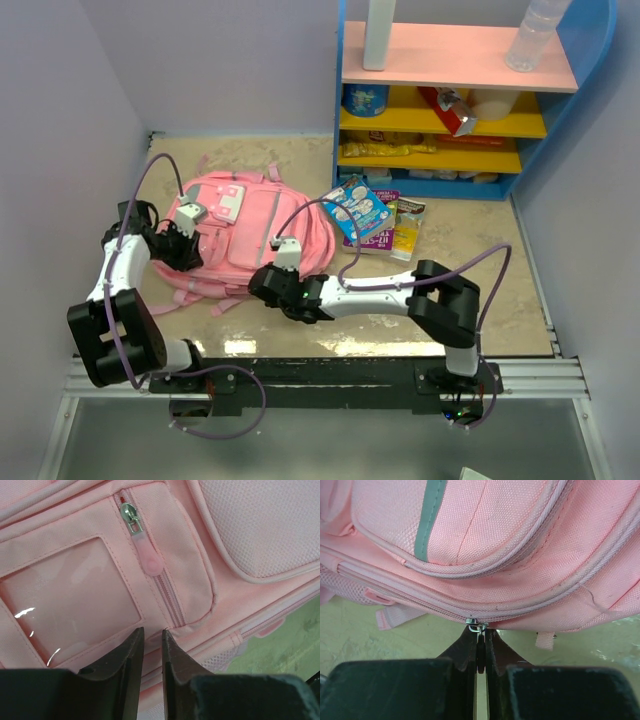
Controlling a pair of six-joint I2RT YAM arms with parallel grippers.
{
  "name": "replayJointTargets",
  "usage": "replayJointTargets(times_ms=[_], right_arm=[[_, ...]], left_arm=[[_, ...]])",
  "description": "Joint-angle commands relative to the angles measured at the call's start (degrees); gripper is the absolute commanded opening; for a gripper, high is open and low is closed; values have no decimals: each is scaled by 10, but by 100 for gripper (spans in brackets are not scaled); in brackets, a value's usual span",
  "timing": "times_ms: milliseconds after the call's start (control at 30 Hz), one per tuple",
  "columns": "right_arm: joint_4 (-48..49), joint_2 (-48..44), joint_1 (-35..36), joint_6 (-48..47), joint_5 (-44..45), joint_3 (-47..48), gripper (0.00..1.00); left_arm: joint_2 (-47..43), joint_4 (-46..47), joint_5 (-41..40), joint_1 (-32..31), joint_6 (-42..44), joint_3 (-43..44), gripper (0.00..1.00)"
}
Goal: Pack the student bag
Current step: Zip the student bag at the center of the board.
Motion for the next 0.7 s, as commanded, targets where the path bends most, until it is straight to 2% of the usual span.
replayJointTargets(times_ms=[0, 333, 400, 467, 500, 533, 567, 600, 633, 667], right_arm=[[0, -72, 18, -60, 11, -40, 0], [-29, -111, 33, -111, -44, -84, 0], [-17, -108, 33, -118, -58, -89, 0], [-5, -92, 32, -118, -73, -80, 0], [-1, -84, 29, -118, -80, -64, 0], [8, -73, 26, -119, -101, -56, 0], [13, -57, 18, -118, -116, -47, 0], [22, -49, 12, -119, -132, -32, 0], [34, -41, 5, -118, -149, -25, 0], [38, -29, -6, -114, -176, -17, 0]], left_arm=[[18, 41, -29, 4, -9, -6, 24], [55, 60, -36, 7, -30, 35, 23], [58, 38, -23, 9, -25, 47, 24], [47, 1, 34, 8, 2, 73, 27], [41, -58, 62, 8, 25, 84, 32], [35, -101, 122, 8, 57, 113, 35], [27, -152, 151, 9, 159, 130, 40], [26, -275, 179, 8, 230, 159, 51], [23, -327, 214, 8, 327, 165, 57], [5, -327, 214, 6, 326, 160, 62]])
